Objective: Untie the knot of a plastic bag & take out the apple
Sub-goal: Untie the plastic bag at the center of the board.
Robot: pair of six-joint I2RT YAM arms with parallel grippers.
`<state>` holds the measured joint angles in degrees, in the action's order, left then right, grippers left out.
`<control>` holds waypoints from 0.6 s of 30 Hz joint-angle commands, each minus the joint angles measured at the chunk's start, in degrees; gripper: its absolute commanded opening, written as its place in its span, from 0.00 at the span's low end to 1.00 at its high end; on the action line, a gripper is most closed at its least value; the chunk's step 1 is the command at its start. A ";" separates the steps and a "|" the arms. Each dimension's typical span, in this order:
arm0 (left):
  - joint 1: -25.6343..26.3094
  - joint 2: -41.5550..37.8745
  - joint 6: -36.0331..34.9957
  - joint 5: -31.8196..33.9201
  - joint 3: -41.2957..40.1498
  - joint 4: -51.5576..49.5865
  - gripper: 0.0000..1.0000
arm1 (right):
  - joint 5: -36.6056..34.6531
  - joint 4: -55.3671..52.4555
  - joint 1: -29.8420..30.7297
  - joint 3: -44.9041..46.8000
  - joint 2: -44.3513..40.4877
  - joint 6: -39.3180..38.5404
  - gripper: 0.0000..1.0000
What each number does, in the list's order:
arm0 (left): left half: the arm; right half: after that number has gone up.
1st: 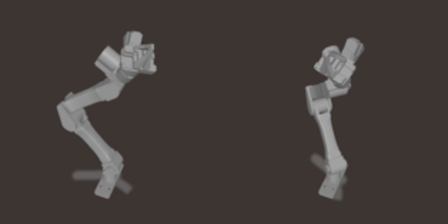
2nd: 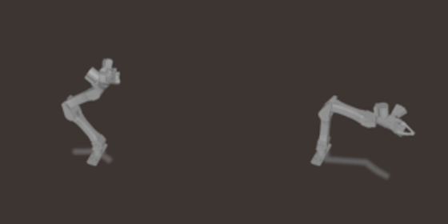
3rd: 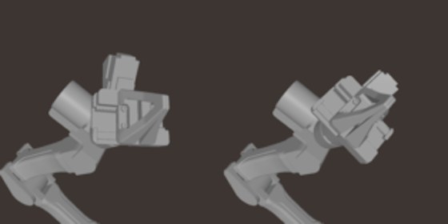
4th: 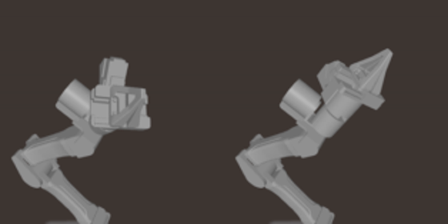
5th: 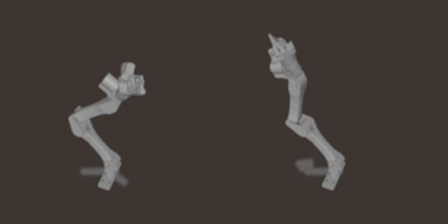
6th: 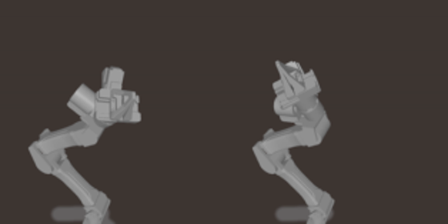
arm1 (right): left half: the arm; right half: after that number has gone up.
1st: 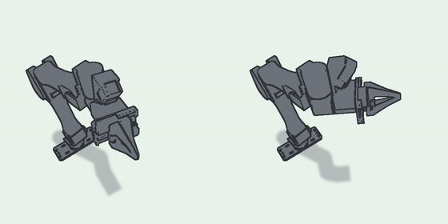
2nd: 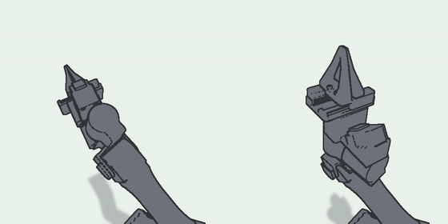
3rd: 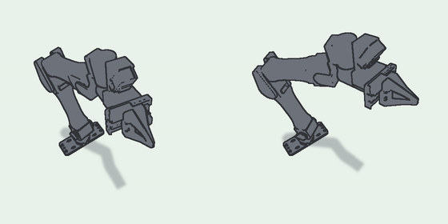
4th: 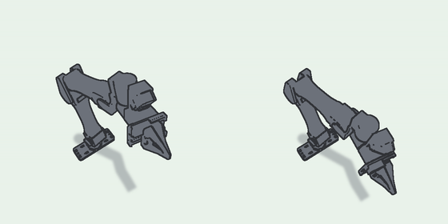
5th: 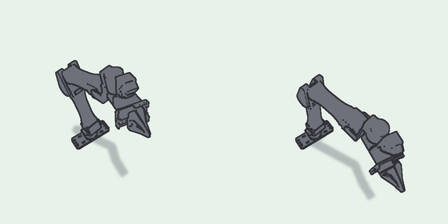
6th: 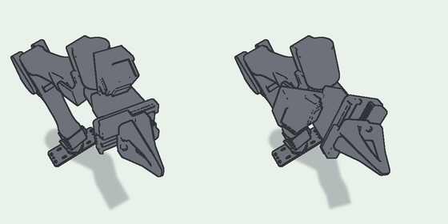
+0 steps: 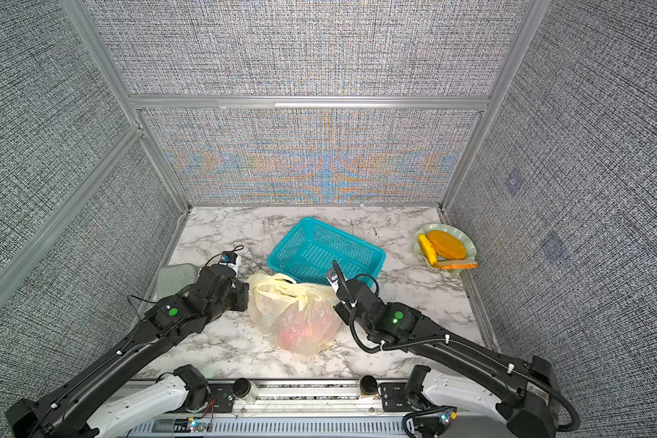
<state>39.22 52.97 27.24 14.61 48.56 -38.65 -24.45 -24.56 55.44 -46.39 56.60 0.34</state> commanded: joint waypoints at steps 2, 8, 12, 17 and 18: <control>-0.11 0.74 -0.12 -0.32 1.46 0.31 0.08 | 12.09 2.22 -0.01 -2.29 -2.15 0.71 0.58; -0.11 -2.23 -5.29 -6.60 3.94 4.42 0.41 | 27.53 6.80 0.36 -10.07 2.84 -0.38 0.76; -0.03 -3.29 -8.08 -11.40 6.51 3.69 0.46 | 32.08 3.48 1.62 -15.82 9.07 -2.81 0.76; 0.99 1.13 -9.17 -18.90 7.24 0.85 0.48 | 32.18 -3.24 4.68 -20.13 14.87 -4.77 0.82; 1.29 1.98 -9.48 -18.84 6.92 0.40 0.49 | 30.92 -3.52 5.05 -20.01 15.22 -4.77 0.82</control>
<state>39.94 53.43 19.68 0.60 55.88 -35.92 6.13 -23.59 59.64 -65.76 70.89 -2.92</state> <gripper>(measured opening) 0.485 0.827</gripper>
